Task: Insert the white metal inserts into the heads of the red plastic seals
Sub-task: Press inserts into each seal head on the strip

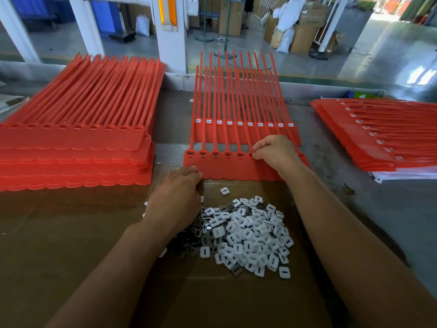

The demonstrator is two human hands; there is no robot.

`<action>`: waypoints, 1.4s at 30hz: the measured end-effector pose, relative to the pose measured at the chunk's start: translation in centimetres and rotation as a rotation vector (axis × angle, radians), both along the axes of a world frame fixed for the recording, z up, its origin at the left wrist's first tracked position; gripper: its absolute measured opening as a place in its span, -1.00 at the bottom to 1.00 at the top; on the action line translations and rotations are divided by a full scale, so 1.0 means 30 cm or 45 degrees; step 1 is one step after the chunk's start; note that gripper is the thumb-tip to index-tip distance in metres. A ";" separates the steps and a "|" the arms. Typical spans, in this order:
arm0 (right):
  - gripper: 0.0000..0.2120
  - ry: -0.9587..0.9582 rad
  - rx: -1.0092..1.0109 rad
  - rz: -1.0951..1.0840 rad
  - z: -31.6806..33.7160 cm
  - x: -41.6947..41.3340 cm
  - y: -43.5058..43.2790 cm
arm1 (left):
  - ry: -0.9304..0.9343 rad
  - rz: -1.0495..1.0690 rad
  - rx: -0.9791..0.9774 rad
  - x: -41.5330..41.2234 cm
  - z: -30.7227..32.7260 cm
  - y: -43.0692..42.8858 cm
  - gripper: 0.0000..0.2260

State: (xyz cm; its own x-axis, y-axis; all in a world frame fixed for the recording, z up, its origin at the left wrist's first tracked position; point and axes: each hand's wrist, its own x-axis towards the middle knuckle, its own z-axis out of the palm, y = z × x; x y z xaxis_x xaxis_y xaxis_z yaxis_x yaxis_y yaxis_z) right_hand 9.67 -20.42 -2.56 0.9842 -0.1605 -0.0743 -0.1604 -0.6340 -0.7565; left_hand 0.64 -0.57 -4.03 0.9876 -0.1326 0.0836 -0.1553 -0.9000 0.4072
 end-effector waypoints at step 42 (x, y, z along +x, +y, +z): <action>-0.85 0.034 0.026 0.498 0.095 -0.212 0.027 | 0.022 0.001 -0.016 0.004 -0.005 0.001 -0.56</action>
State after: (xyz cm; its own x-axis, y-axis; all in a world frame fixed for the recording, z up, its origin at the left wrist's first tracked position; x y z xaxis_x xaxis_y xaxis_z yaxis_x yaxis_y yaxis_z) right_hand 3.31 -19.60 0.28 0.9684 0.2285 -0.1000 0.0707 -0.6361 -0.7684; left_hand 0.74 -0.54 -4.17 0.9890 -0.1312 0.0685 -0.1479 -0.8950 0.4208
